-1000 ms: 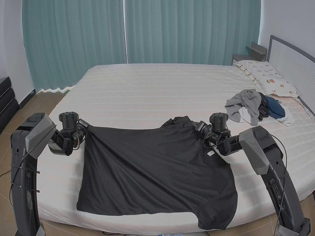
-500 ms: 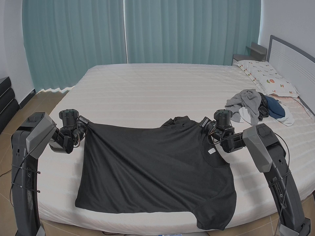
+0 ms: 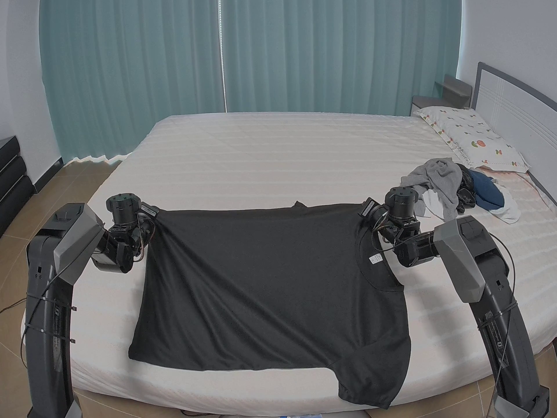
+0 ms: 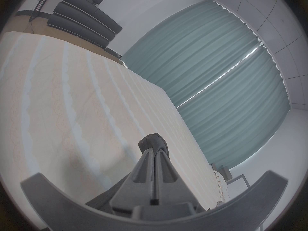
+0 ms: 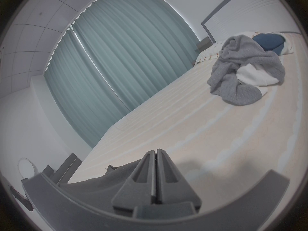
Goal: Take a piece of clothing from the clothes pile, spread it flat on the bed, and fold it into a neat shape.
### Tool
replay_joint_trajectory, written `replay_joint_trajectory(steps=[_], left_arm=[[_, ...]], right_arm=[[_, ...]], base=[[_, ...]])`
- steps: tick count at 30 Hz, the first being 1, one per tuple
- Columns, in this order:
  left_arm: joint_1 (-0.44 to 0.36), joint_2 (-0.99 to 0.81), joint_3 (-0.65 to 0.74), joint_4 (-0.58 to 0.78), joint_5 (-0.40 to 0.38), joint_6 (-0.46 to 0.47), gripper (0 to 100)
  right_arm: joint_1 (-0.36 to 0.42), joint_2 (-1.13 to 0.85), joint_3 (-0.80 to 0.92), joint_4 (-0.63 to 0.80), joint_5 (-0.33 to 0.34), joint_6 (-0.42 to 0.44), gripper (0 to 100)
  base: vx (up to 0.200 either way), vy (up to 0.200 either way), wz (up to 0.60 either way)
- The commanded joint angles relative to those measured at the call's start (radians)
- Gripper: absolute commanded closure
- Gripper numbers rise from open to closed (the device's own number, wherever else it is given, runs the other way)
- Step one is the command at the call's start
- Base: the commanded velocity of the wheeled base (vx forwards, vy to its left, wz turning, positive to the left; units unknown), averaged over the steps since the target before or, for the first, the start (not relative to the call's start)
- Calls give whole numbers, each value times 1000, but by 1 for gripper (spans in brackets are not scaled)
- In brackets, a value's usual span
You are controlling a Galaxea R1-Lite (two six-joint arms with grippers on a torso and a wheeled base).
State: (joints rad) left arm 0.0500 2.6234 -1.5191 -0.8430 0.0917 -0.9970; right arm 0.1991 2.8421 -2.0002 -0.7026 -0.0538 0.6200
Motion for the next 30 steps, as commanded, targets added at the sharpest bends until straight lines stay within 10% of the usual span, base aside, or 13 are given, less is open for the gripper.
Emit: replay_joint_trajectory(steps=[1, 11, 12, 13, 30], left_arm=[[-1, 15, -4, -1, -3, 0, 100], [-18, 18, -4, 19, -9, -2, 100], [-22, 18, -4, 27, -12, -2, 100], [-27, 17, -4, 35, -12, -2, 0], [-21, -237, 264, 48, -36, -6, 0]], right_arm=[[-4, 0, 0, -6, -1, -16, 100], [6, 33, 0, -5, -1, -37, 100], [8, 36, 0, -3, -1, -37, 0], [11, 39, 0, -5, -1, -37, 0], [8, -178, 207, -17, -67, 44, 0]], base=[[0, 0, 0], [0, 0, 0], [0, 0, 0], [0, 0, 0], [0, 0, 0]])
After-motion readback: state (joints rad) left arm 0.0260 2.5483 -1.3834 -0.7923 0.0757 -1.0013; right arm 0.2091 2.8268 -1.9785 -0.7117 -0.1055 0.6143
